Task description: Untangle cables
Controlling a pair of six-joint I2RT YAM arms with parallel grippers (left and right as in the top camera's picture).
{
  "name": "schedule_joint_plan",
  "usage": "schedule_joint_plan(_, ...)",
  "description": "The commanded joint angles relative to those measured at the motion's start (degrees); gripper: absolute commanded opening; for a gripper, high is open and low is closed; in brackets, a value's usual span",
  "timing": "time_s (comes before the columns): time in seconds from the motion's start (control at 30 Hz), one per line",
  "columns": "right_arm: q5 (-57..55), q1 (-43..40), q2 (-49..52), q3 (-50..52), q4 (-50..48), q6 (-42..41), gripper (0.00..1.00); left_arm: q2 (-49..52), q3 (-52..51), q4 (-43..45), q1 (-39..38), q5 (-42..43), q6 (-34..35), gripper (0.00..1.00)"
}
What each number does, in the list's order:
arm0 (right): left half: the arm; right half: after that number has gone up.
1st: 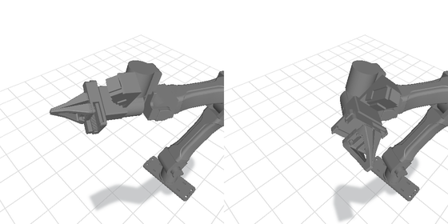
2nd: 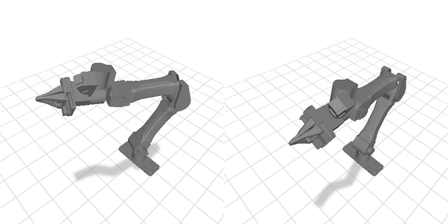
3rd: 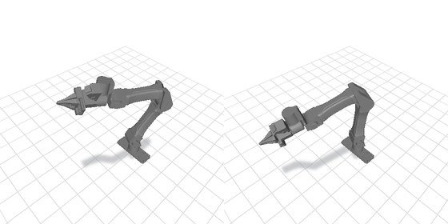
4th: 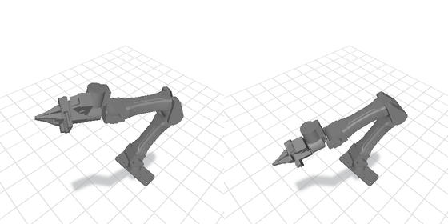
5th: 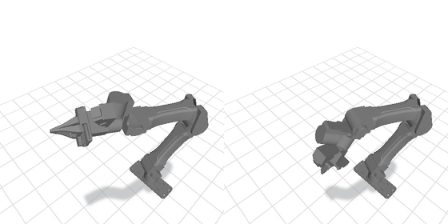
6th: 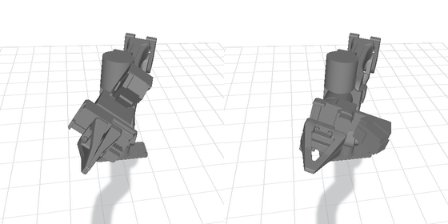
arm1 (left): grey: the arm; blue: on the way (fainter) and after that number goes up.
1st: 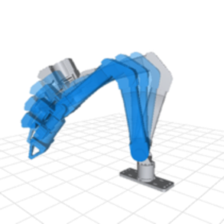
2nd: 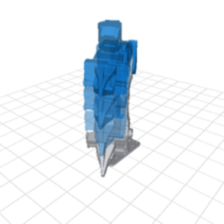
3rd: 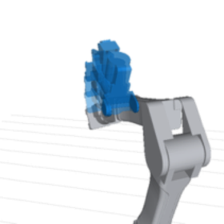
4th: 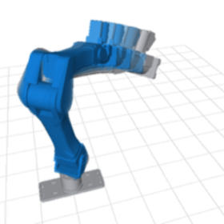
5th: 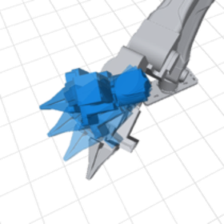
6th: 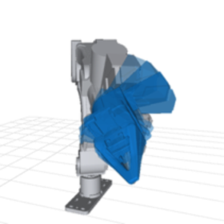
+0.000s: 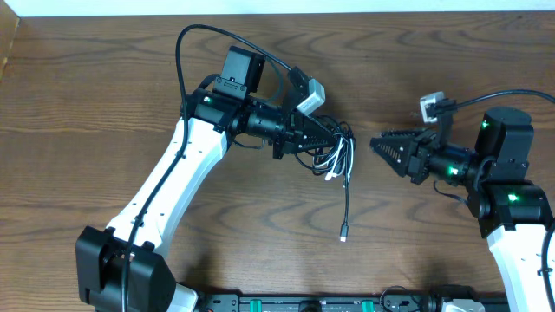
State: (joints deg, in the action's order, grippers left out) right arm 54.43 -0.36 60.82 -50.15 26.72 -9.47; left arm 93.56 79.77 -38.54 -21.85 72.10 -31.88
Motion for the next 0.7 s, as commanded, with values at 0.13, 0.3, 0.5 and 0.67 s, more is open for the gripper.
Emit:
schedule_joint_plan(0.13, 5.1, 2.8, 0.1, -1.2, -0.2, 5.5, 0.35, 0.4, 0.8, 0.0, 0.3, 4.5, 3.9, 0.07)
schedule_joint_plan(0.3, 5.0, 4.1, 0.1, -1.2, -1.0, 6.0, 0.34, 0.4, 0.8, 0.0, 0.3, 5.6, 3.9, 0.07)
schedule_joint_plan(0.5, 5.1, 4.2, 0.1, -1.2, -3.7, 5.9, 0.31, 0.4, 0.8, 0.0, 0.3, 8.5, 3.9, 0.07)
schedule_joint_plan(0.67, 5.4, 4.4, 0.1, -1.2, -4.0, 5.7, 0.27, 0.4, 0.8, 0.0, 0.3, 8.5, 3.9, 0.07)
